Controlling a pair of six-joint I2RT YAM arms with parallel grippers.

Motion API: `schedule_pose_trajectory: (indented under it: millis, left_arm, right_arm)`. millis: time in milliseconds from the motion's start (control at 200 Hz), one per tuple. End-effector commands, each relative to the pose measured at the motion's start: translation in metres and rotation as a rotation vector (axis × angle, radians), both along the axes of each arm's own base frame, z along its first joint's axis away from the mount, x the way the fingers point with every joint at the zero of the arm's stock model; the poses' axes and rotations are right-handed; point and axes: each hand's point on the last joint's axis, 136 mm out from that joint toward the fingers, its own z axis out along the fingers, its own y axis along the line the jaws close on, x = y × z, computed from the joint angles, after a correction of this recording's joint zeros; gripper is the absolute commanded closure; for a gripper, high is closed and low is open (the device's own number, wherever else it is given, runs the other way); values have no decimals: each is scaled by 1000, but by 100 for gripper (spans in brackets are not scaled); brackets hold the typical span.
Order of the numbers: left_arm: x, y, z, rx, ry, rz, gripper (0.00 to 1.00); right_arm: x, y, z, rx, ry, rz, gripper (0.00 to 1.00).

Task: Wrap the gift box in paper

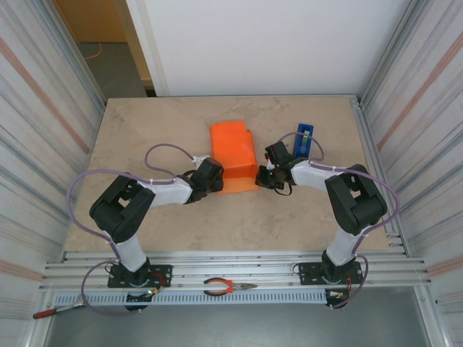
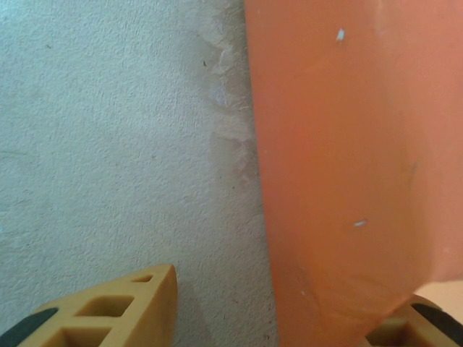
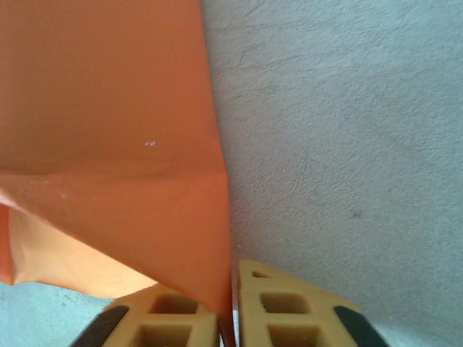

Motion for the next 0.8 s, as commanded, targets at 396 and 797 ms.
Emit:
schedule_pose_trajectory:
  millis: [396,797]
  left_arm:
    - [2,-2,0,31,4,-10,57]
    - [1,-3,3,32,1,-18,58]
  right_arm:
    - [1,7,17,-1,-34,27,63]
    - [22,12,14,-6,-44,13,53]
